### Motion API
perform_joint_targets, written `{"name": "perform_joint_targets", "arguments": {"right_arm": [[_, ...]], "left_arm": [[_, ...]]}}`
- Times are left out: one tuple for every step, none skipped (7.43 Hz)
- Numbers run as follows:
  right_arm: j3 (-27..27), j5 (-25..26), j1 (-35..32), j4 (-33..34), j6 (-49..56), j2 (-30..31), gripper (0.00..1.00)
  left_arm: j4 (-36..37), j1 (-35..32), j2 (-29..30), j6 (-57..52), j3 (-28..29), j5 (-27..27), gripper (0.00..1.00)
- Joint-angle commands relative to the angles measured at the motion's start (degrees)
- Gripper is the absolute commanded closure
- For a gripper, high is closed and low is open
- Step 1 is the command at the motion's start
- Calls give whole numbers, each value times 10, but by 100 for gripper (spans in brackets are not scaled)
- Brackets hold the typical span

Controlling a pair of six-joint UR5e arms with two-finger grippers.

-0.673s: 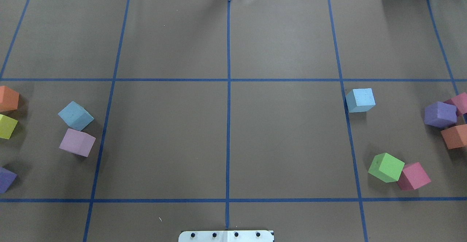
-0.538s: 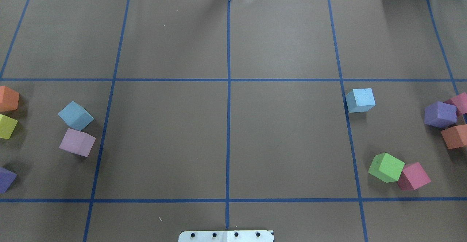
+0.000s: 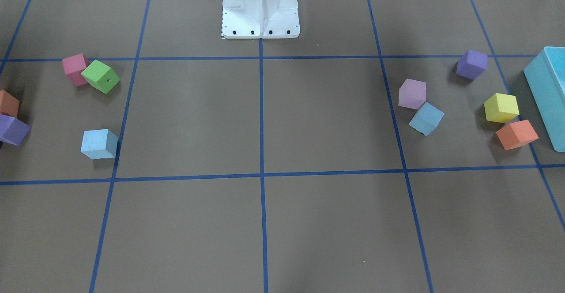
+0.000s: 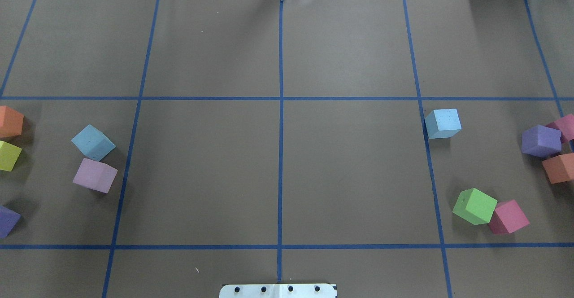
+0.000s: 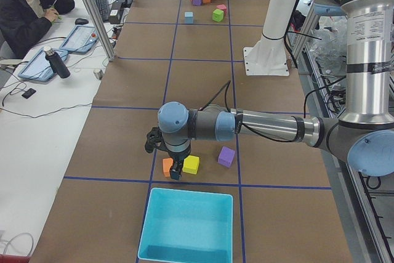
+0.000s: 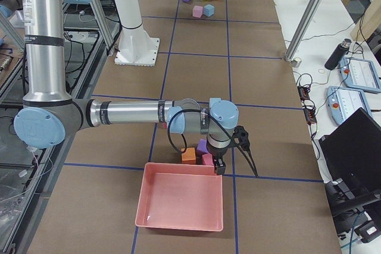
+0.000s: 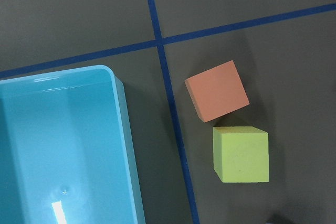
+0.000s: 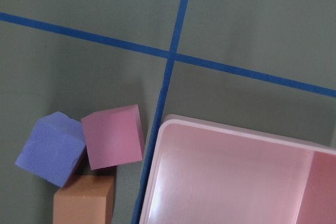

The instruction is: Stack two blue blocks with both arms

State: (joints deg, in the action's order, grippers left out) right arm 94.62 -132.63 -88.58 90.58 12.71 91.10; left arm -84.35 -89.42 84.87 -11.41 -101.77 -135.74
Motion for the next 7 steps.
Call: {"name": "perform_joint_targets", "arguments": {"right_arm": [[7, -32, 9, -83, -29, -29, 0], [7, -10, 43, -119, -58, -49, 0], [5, 1, 109, -121, -65, -85, 0], [7, 4, 143, -122, -115, -112, 0], [17, 12, 189, -123, -199, -121, 0], [26, 56, 231, -123, -276, -127, 0], [33, 76, 267, -127, -403, -127, 0]], "left_arm": [[0, -1, 10, 2, 2, 0, 2], [0, -1, 10, 2, 2, -1, 2], [0, -1, 9, 2, 2, -1, 2], [0, -1, 10, 1, 2, -2, 2], [-1, -1, 10, 1, 2, -2, 2], [-1, 0, 10, 0, 1, -2, 2], [-1, -1, 10, 0, 0, -3, 2]]}}
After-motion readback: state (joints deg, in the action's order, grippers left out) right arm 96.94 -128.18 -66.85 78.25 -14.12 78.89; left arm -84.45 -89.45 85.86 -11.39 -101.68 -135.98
